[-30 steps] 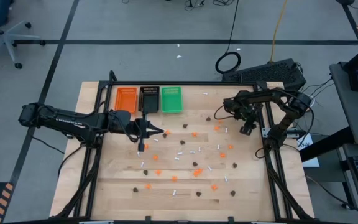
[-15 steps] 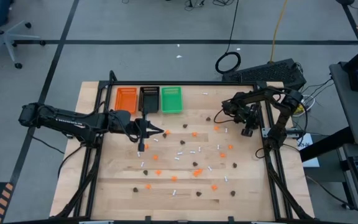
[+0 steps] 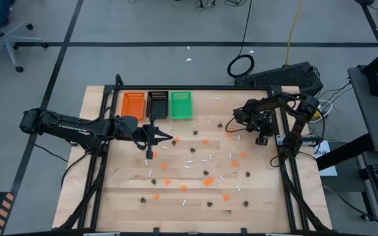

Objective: Sort Halloween decoration
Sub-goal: Put the white bone toy into the green bin

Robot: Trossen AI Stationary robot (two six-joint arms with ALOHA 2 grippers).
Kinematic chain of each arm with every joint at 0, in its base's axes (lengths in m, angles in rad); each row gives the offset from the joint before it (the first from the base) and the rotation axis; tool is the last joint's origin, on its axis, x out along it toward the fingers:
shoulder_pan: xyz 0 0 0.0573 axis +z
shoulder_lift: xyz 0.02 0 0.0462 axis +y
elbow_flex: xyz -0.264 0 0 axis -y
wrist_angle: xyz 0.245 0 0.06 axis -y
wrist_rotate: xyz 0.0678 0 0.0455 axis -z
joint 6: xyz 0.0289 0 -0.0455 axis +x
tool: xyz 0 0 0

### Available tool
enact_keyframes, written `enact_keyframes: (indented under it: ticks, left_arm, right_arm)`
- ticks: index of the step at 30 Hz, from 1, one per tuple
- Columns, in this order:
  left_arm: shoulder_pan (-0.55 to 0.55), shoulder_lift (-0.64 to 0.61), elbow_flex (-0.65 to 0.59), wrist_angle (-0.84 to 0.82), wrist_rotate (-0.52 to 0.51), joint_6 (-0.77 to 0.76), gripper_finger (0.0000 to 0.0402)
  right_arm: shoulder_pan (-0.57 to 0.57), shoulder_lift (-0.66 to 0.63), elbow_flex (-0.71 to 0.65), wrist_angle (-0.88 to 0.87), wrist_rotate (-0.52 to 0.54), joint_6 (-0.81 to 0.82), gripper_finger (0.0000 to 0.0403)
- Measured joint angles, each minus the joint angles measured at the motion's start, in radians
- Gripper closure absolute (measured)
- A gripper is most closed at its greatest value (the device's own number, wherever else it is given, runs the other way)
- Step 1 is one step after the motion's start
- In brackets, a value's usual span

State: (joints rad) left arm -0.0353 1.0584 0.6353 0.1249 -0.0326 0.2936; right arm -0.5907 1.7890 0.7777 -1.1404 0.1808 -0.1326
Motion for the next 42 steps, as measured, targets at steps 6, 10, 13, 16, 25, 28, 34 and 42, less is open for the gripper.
enact_keyframes:
  ticks: [6,10,13,16,25,28,34,42]
  left_arm:
    - [0.0,0.0,0.0,0.0,-0.002,0.0,0.0391]
    - [0.0,0.0,0.0,0.0,-0.002,0.0,0.0391]
    - [0.0,0.0,0.0,0.0,-0.003,0.0,0.0391]
    - [0.0,0.0,0.0,0.0,-0.008,0.0,0.0391]
    - [0.0,0.0,0.0,0.0,-0.01,0.0,0.0391]
    - [0.0,0.0,0.0,0.001,-0.01,0.0,0.0391]
    - [0.0,0.0,0.0,0.004,-0.01,-0.027,0.0391]
    - [0.0,0.0,0.0,0.041,-0.01,-0.046,0.0391]
  right_arm:
    - [0.042,-0.088,0.001,0.019,-0.071,0.014,0.0402]
    - [0.073,-0.204,0.003,0.058,-0.157,0.032,0.0403]
    - [0.106,-0.296,0.004,0.109,-0.213,0.051,0.0403]
    - [0.147,-0.374,0.001,0.169,-0.264,0.071,0.0403]
    - [0.289,-0.499,0.0,0.446,-0.343,0.121,0.0403]
    - [0.332,-0.503,0.0,0.605,-0.37,0.124,0.0403]
    - [0.43,-0.469,0.0,0.931,-0.37,0.133,0.0403]
    - [0.528,-0.315,0.0,1.446,-0.37,0.126,0.0403]
